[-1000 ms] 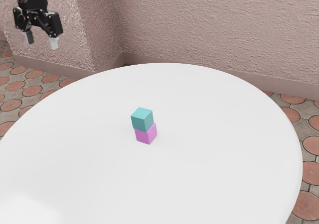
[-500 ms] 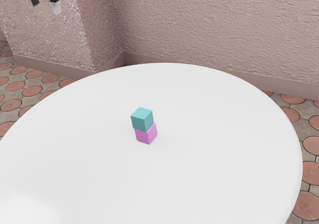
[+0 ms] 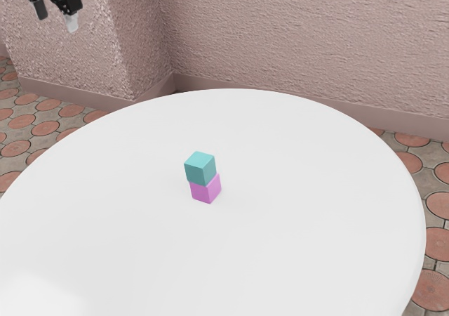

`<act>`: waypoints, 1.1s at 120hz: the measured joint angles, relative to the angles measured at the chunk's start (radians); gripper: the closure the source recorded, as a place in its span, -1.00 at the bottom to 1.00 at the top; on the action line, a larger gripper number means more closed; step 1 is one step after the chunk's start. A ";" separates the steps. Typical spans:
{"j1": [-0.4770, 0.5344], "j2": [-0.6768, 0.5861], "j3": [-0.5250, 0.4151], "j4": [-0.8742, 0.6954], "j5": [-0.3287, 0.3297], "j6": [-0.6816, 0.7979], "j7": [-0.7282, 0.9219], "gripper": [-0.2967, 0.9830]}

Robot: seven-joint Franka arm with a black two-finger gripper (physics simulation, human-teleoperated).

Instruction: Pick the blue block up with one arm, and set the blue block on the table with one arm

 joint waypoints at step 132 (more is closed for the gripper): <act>-0.066 0.243 -0.047 -0.640 -0.198 0.849 -0.390 -0.54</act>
